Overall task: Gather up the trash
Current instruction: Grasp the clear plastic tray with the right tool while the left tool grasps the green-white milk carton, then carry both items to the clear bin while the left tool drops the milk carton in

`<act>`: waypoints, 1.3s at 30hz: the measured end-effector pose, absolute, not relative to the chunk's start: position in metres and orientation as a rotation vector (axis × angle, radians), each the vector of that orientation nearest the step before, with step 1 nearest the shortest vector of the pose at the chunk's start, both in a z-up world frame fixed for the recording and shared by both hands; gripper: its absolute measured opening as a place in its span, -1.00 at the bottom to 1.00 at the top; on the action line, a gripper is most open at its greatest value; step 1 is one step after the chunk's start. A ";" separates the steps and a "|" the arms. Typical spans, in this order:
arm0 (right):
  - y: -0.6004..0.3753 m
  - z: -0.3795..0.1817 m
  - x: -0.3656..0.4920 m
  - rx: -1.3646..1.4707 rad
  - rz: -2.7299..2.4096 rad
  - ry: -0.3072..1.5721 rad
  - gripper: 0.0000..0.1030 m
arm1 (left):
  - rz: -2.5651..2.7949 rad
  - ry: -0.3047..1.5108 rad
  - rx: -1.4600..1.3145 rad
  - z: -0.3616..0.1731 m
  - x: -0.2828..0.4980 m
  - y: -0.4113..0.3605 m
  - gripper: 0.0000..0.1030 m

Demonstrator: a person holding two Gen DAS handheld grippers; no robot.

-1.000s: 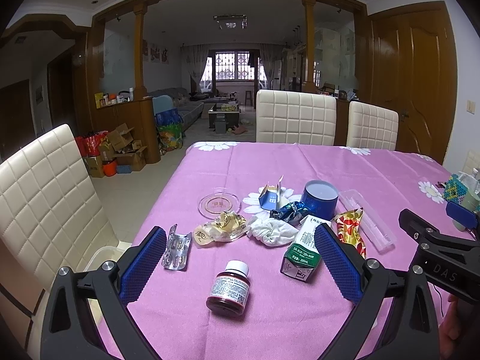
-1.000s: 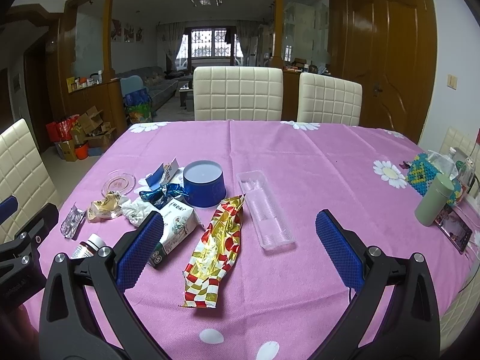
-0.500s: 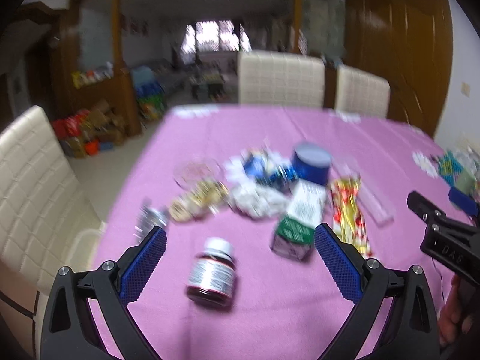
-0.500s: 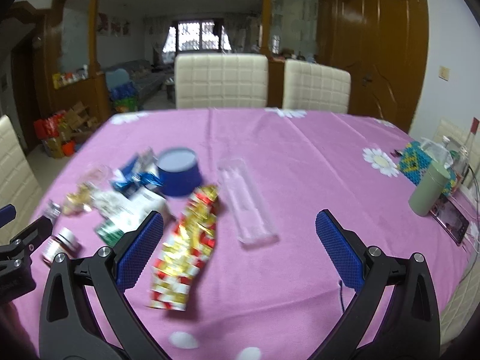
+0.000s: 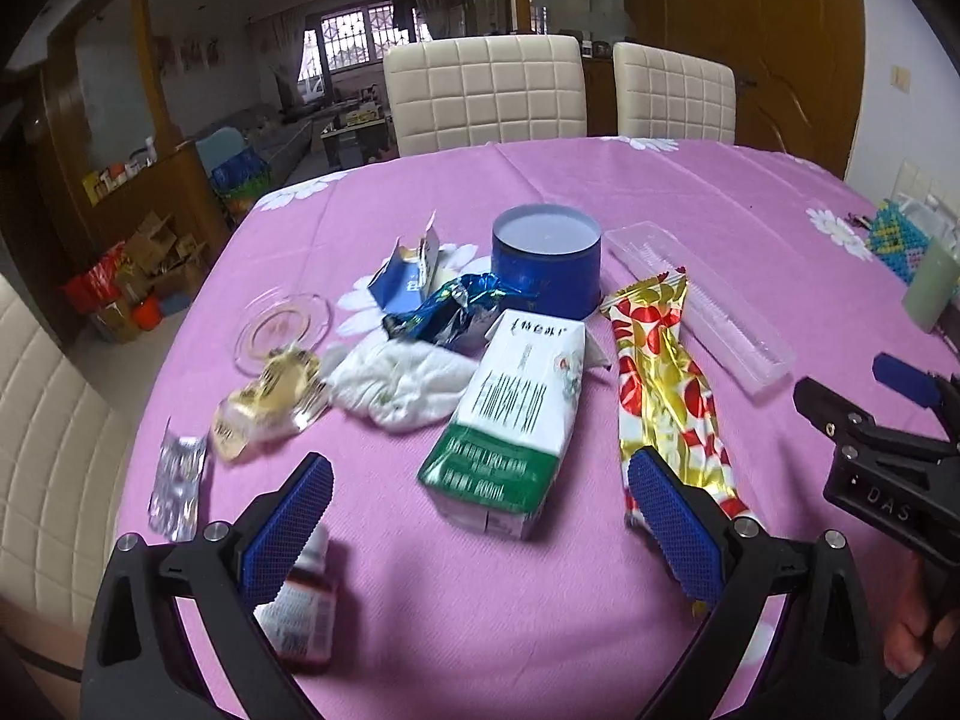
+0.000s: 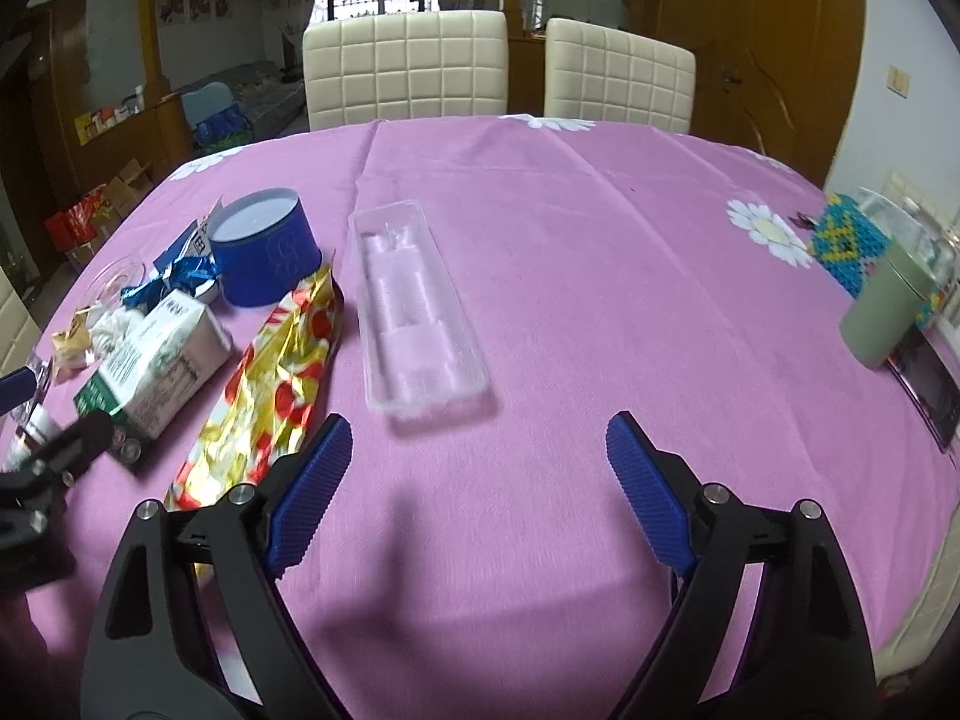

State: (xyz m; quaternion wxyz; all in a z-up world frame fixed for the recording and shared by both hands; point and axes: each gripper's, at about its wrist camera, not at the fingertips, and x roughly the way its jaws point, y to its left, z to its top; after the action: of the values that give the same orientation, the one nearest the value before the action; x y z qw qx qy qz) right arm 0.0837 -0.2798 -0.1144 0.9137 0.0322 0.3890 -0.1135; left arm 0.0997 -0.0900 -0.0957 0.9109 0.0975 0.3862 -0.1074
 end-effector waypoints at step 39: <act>-0.121 -0.063 0.093 -0.177 0.082 0.662 0.03 | -0.053 0.672 -0.012 -0.059 0.075 0.030 0.00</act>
State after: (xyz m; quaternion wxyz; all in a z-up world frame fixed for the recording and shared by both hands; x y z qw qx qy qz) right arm 0.0931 -0.1208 -0.0627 0.9410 -0.0867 0.3246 0.0400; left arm 0.0753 0.0298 -0.0590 0.9438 -0.0059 0.3294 -0.0261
